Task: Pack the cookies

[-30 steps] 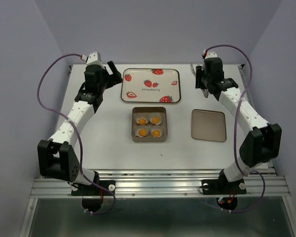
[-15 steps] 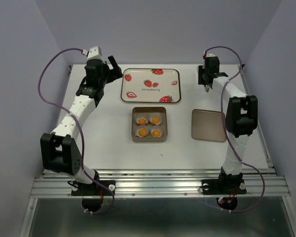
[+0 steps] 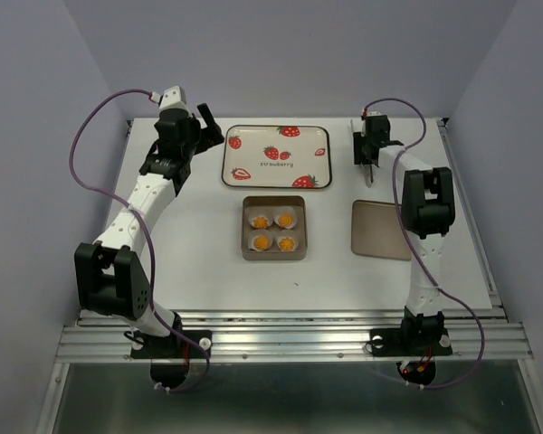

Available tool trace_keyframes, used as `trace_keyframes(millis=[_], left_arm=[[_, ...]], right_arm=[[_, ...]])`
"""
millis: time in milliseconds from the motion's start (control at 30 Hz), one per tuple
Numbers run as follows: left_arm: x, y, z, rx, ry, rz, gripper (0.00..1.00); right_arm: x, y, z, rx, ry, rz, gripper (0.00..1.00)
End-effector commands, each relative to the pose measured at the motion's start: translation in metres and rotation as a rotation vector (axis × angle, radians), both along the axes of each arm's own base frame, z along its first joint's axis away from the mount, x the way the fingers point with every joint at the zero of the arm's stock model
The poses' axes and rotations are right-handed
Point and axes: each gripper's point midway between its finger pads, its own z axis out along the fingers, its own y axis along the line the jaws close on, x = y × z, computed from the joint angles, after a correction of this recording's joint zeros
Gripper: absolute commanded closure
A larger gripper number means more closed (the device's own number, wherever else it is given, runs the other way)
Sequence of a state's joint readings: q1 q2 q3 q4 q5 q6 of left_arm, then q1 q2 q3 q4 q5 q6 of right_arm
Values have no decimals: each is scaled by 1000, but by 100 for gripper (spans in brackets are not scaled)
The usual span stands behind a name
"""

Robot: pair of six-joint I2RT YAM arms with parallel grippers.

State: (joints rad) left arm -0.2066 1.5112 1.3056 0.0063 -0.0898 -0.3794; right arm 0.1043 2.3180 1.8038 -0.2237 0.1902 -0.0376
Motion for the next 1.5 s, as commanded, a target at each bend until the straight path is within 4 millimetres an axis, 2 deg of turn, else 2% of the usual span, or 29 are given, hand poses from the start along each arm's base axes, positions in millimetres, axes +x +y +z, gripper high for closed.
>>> trace_keyframes(millis=[0, 200, 333, 400, 433, 467, 567, 600, 633, 667, 700, 733, 800, 833, 933, 967, 1033, 1067, 1133, 1167, 1200, 1267, 1300, 1367, 1400, 1433, 1467], left_arm=[[0, 6, 30, -16, -71, 27, 1], [-2, 7, 28, -15, -67, 32, 1], [-3, 8, 29, -12, -69, 33, 1], [-4, 7, 30, -12, -72, 28, 1], [-5, 7, 32, -14, -76, 27, 1], [-5, 7, 32, -14, -76, 25, 1], [-7, 7, 34, -14, -79, 22, 1], [-8, 7, 33, -13, -79, 20, 1], [-10, 7, 35, -11, -82, 18, 1], [-10, 7, 35, -12, -83, 16, 1], [-11, 7, 36, -13, -85, 15, 1], [-11, 7, 35, -10, -85, 12, 1], [-12, 6, 37, -11, -89, 7, 1], [-13, 5, 37, -10, -89, 1, 1], [-15, 4, 37, -11, -92, -12, 1], [-16, 3, 40, -12, -100, -17, 1], [-17, 2, 41, -12, -105, -26, 1], [-17, 1, 42, -11, -109, -32, 1], [-18, -1, 43, -14, -117, -47, 1], [-18, -3, 45, -15, -124, -58, 1], [-18, -5, 46, -13, -127, -73, 1], [-17, -7, 46, -13, -127, -84, 1], [-16, -8, 45, -10, -126, -88, 1], [-16, -14, 45, -12, -125, -119, 1], [-15, -14, 45, -10, -126, -123, 1], [-15, -16, 45, -9, -126, -133, 1], [-15, -16, 45, -3, -127, -138, 1]], right_arm=[[22, 1, 17, 16, -97, 7, 46], [20, 2, 9, 37, -87, -6, 31], [17, 4, 15, 54, -92, -5, 20], [16, 6, 25, 63, -106, 1, 13], [13, 6, 26, 63, -103, 1, 6], [12, 7, 35, 70, -116, 8, 0], [7, 7, 45, 72, -125, 11, 0], [6, 8, 58, 76, -145, 14, 0], [3, 8, 59, 95, -146, -8, 0], [1, 8, 75, 96, -171, -4, 0], [-1, 7, 71, 97, -162, -8, 0], [-3, 6, 88, 103, -191, -17, 0], [-11, 6, 97, 111, -199, -23, 0], [-16, 5, 117, 125, -231, -38, 0], [-32, 1, 130, 131, -246, -62, 0], [-39, -1, 148, 150, -276, -82, 0], [-55, -4, 153, 158, -264, -115, 0], [-72, -8, 155, 169, -252, -149, 0], [-92, -14, 154, 172, -232, -190, 0], [-109, -18, 139, 178, -190, -232, 0], [-128, -29, 144, 164, -171, -278, 0], [-165, -41, 119, 168, -70, -353, 0], [-178, -44, 124, 181, -68, -369, 0], [-201, -50, 115, 191, -23, -396, 0], [-221, -54, 98, 191, 37, -420, 0], [-231, -54, 102, 198, 28, -431, 0], [-241, -57, 97, 203, 47, -447, 0]])
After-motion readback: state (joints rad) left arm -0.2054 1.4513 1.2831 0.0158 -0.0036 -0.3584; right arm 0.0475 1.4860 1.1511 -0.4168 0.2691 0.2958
